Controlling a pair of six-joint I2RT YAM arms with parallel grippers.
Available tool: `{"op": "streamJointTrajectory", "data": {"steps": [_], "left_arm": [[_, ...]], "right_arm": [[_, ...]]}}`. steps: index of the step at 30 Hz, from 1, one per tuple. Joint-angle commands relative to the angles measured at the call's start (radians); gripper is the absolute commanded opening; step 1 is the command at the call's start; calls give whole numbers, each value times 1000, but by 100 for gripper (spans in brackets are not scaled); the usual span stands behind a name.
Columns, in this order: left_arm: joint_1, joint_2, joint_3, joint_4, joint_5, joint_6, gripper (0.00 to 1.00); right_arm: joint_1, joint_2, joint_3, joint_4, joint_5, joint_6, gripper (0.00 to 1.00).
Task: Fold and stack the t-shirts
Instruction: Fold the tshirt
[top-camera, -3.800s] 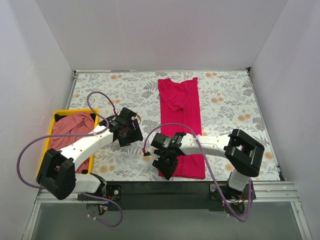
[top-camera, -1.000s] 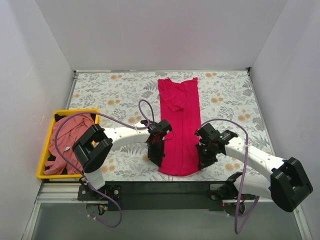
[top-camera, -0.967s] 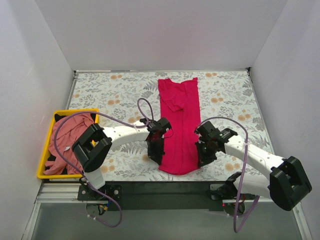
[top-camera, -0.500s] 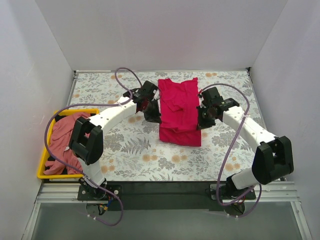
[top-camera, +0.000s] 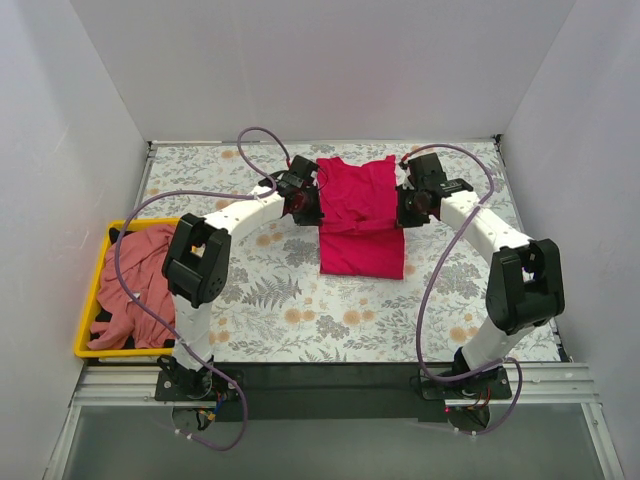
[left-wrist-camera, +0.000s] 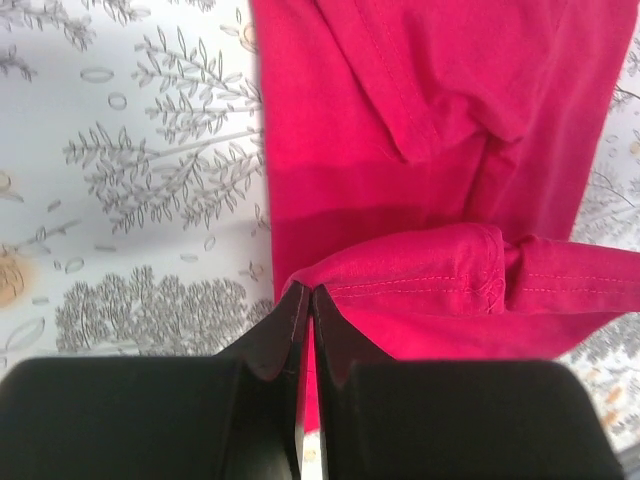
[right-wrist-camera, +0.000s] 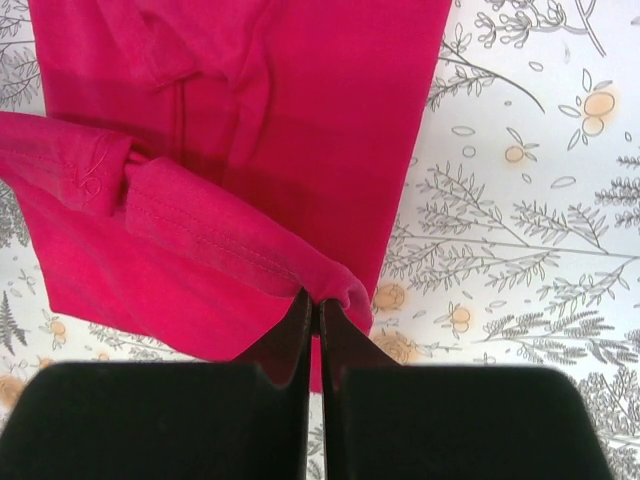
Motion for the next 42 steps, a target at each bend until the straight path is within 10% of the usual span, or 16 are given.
{"op": "streamJointTrajectory", "data": {"steps": [1,20,25,30,35,42], "left_arm": [[8,-10,8,97,-67,62,0],[8,87,-41,238,-112,113,2],[5,41,-75,249,-107,113,39],[-24,-117,-136,258,-135,82,55],[-107,-229,-245,261,-158,41,55],[-193,-188,-352,283,-109,4,24]], "right_arm": [[-10,26,33,101,4,-32,1],[-53,159,-5,238,17,-52,1],[-48,123,-5,237,10,-67,27],[-18,8,-25,240,64,-58,42],[51,-51,-85,312,-32,-53,40],[130,35,-115,414,-98,-24,18]]}}
